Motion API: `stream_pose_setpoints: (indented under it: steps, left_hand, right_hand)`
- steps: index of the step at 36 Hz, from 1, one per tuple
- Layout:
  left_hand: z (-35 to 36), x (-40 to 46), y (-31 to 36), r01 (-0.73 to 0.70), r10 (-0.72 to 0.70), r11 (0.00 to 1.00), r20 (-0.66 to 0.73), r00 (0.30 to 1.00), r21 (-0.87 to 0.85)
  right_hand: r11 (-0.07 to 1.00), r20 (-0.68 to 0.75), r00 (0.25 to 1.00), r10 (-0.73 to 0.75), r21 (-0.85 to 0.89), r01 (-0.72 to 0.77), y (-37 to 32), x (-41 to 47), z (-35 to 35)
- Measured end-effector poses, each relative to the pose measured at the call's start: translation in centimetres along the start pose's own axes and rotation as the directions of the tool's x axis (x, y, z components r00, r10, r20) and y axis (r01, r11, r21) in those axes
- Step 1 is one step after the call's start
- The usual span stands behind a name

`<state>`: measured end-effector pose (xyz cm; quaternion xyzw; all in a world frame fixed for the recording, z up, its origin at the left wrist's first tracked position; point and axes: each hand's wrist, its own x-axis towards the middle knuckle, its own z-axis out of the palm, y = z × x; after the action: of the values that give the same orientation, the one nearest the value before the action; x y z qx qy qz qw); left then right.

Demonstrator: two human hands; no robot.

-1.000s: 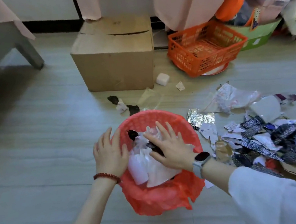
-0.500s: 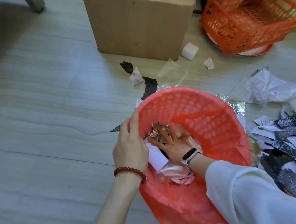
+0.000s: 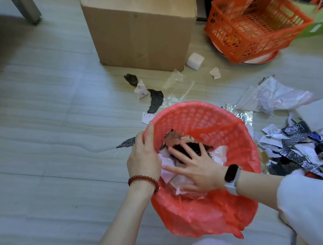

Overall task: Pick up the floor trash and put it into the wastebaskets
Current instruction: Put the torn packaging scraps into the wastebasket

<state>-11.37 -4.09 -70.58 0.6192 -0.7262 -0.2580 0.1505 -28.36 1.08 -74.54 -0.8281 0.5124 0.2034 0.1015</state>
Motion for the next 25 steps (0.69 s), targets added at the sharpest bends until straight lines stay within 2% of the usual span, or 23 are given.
stream_pose_setpoints:
  steps: [2, 4, 7, 9, 10, 17, 19, 22, 25]
  left_hand:
    - [0.2, 0.1, -0.2, -0.007, 0.007, 1.000, -0.010, 1.000, 0.001]
    - [0.5, 0.1, -0.3, -0.024, 0.024, 1.000, -0.031, 0.999, 0.006]
    - [0.6, 0.1, -0.4, -0.032, 0.032, 0.999, -0.045, 0.998, 0.017]
    - [0.5, 0.2, -0.3, -0.028, 0.030, 0.999, -0.057, 0.998, 0.032]
    - [0.4, 0.1, -0.2, -0.026, 0.028, 0.999, -0.064, 0.998, 0.029]
    - [0.0, 0.1, 0.1, -0.043, 0.048, 0.997, -0.097, 0.994, 0.061]
    - [0.1, 0.1, 0.5, -0.041, 0.058, 0.993, -0.158, 0.986, 0.110]
    - [0.0, 0.1, 2.6, -0.053, 0.089, 0.989, -0.274, 0.958, 0.136]
    - [-0.1, 0.2, 7.1, -0.177, 0.184, 0.983, -0.276, 0.943, 0.051]
  right_hand:
    - [1.000, 0.086, 0.996, 0.022, -0.023, -0.020, 0.0, 0.7, 2.3]
    - [0.996, 0.173, 0.982, 0.070, 0.037, -0.078, -0.1, 1.7, 4.4]
    - [0.985, 0.229, 0.968, 0.105, 0.111, -0.134, 0.1, 3.3, 6.0]
    - [0.993, 0.332, 0.941, 0.060, 0.074, -0.090, 0.2, 3.3, 4.8]
    - [0.996, 0.330, 0.944, 0.019, 0.077, -0.047, 0.1, 3.2, 4.2]
    - [0.966, 0.152, 0.988, -0.027, 0.260, -0.013, 0.7, 0.9, -0.6]
    - [0.936, 0.051, 0.999, 0.015, 0.351, -0.032, 1.6, -0.5, -2.6]
    - [0.836, -0.095, 0.987, 0.129, 0.546, -0.057, 3.4, -3.9, -5.7]
    - [0.767, -0.249, 0.930, 0.272, 0.640, -0.053, 5.9, -8.3, -7.4]
